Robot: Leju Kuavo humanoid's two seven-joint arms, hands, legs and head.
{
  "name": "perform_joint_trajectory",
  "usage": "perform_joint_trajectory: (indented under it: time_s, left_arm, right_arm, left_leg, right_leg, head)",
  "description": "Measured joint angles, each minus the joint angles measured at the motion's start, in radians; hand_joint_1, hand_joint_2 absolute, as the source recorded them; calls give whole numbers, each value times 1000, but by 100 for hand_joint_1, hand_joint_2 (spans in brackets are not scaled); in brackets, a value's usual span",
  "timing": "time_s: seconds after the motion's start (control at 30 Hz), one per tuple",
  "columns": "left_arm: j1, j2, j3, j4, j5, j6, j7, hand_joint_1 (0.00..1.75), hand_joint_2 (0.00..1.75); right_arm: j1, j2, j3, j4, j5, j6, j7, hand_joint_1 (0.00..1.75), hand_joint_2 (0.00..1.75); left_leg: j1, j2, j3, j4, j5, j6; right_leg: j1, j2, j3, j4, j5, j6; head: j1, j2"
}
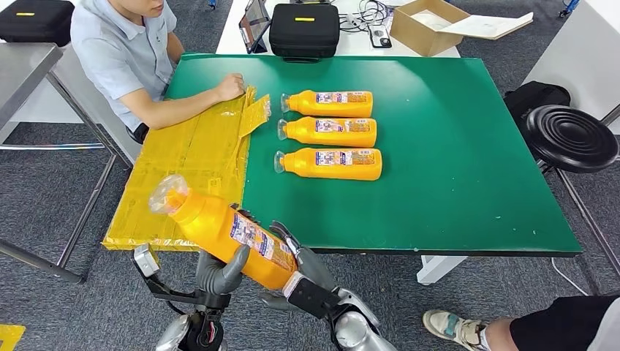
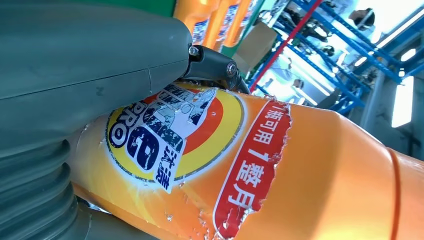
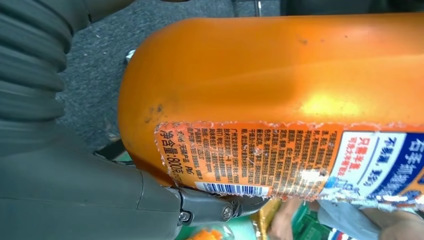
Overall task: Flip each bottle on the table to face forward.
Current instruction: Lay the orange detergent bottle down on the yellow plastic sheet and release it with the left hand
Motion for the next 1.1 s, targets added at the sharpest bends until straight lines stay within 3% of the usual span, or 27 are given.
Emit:
perform_joint_trajectory:
  time_s: [0.13,0.3,0.47,0.9,1.0,1.1]
  left_arm:
    - [3,0,0,6,-63,31,-15,175,175]
    - [2,5,1,15,-163,150,-38,175,175]
    - [-44,24,33,44,-436,449,-100,175,175]
    - [-108,52,95,75,-564,628,-156,175,175]
    - [-136,64,108,83,-722,760,-194,175,175]
    - [-206,83,100,155,-1037,943,-187,175,175]
  right_arm:
    - [21,-5,0,-9,18,-31,7,0,0]
    - [90,-18,-1,-61,39,-109,14,0,0]
    - [150,-43,-12,-144,56,-228,23,0,0]
    - [199,-106,-107,-264,69,-325,29,0,0]
    - [211,-115,-135,-289,77,-323,18,0,0]
    - [213,-116,-141,-303,82,-306,-1,0,0]
  left_leg:
    - [0,0,0,0,0,0]
    - [0,0,-1,0,-1,0]
    - [0,0,-1,0,-1,0]
    - [0,0,-1,0,0,0]
    - [0,0,-1,0,0,0]
    - [0,-1,-1,0,0,-1]
  right_leg:
    - [0,0,0,0,0,0]
    - [0,0,-1,0,0,0]
    - [0,0,-1,0,0,0]
    - [0,0,-1,0,0,0]
    - [0,0,-1,0,0,0]
    - [0,-1,0,0,0,0]
  head:
    - [0,0]
    - [0,0]
    - [0,0]
    - [0,0]
    - [0,0]
    - [0,0]
